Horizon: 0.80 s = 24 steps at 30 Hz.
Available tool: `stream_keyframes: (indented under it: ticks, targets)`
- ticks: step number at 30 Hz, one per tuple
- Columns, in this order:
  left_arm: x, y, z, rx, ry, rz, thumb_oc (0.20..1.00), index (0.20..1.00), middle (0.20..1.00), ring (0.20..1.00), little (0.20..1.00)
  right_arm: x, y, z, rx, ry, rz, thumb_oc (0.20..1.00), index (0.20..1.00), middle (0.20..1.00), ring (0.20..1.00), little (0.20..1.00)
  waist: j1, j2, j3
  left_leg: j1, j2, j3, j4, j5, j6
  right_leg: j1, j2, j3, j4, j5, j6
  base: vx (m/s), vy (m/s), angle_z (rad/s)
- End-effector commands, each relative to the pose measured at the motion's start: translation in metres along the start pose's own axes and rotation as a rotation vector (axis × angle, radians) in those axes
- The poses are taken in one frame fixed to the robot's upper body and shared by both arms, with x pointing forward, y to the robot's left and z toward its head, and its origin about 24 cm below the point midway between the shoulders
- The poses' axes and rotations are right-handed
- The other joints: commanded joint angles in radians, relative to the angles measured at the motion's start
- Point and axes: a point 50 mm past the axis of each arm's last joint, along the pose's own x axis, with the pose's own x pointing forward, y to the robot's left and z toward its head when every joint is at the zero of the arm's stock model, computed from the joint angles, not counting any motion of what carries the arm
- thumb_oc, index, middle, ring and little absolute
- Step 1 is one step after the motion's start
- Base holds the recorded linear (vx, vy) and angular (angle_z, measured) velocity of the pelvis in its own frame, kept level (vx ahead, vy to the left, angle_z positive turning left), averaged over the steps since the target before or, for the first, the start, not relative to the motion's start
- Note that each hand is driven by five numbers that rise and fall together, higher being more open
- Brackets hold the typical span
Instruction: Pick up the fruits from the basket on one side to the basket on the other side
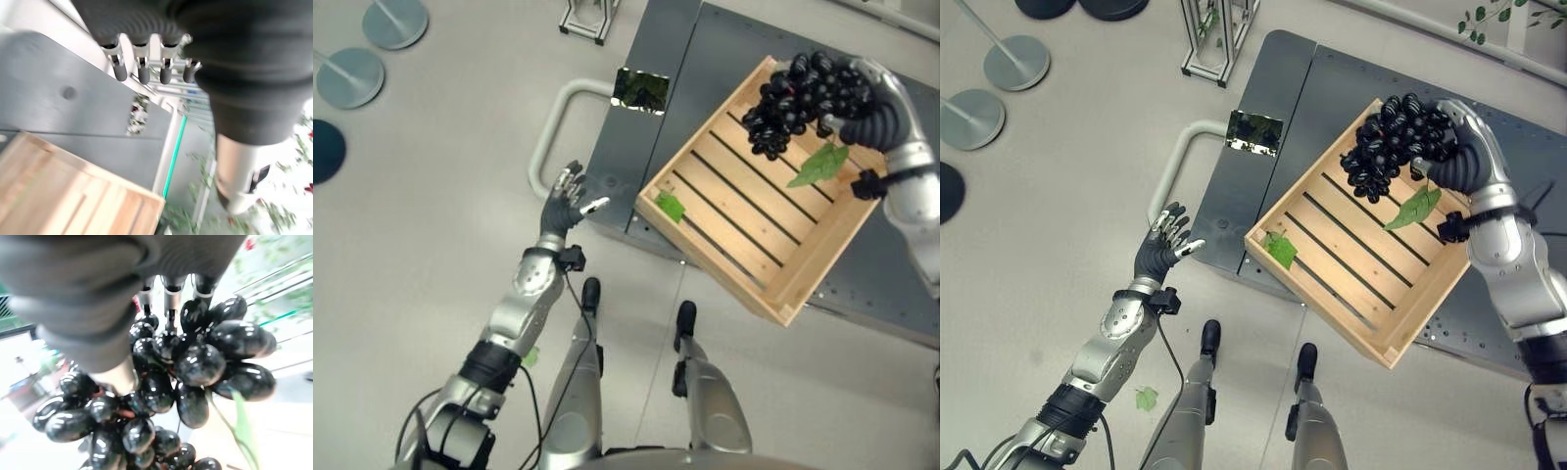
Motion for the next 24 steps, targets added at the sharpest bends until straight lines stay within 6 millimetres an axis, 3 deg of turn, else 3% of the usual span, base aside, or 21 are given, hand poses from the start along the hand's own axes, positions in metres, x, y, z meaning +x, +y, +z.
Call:
stream_keyframes:
  ticks: [1,5,9,14,24]
  targets:
    - [0.009,-0.016,0.016,0.084,-0.082,-0.102,1.000,1.000,1.000,1.000,1.000,0.027,-0.014,0.036,0.040,-0.137,0.012,0.200,0.200,0.200,0.200,0.200,-0.003,-0.065,-0.100,0.023,-0.040,0.016,0.078,-0.189,0.000,-0.012,-0.080,0.013,0.192,-0.204,0.070,0.00,0.000,0.00]
    - [0.026,-0.036,0.029,0.118,-0.119,-0.189,1.000,1.000,1.000,1.000,1.000,0.051,-0.012,0.062,0.026,-0.196,0.067,0.200,0.200,0.200,0.200,0.200,-0.010,-0.066,-0.111,0.023,-0.038,0.017,0.083,-0.189,-0.003,-0.009,-0.078,0.014,0.194,-0.206,0.067,0.00,0.000,0.00]
    - [0.038,-0.054,0.035,0.117,-0.137,-0.232,1.000,1.000,1.000,1.000,1.000,0.067,0.001,0.076,0.034,-0.211,0.114,0.200,0.200,0.200,0.200,0.200,-0.012,-0.062,-0.119,0.024,-0.038,0.015,0.086,-0.190,-0.005,-0.008,-0.078,0.016,0.199,-0.208,0.065,0.00,-0.001,-0.01]
    - [0.047,-0.076,0.036,0.142,-0.140,-0.282,1.000,1.000,1.000,1.000,1.000,0.082,0.020,0.083,0.045,-0.187,0.162,0.200,0.200,0.200,0.200,0.200,-0.009,-0.058,-0.128,0.022,-0.037,0.012,0.087,-0.187,-0.006,-0.006,-0.077,0.013,0.201,-0.207,0.062,0.00,0.000,-0.01]
    - [0.053,-0.090,0.029,0.129,-0.126,-0.235,1.000,1.000,1.000,1.000,1.000,0.090,0.063,0.083,0.110,-0.122,0.212,0.200,0.200,0.200,0.200,0.200,-0.003,-0.047,-0.140,0.019,-0.038,0.006,0.090,-0.186,-0.006,-0.003,-0.077,0.012,0.205,-0.211,0.058,0.00,0.000,0.00]
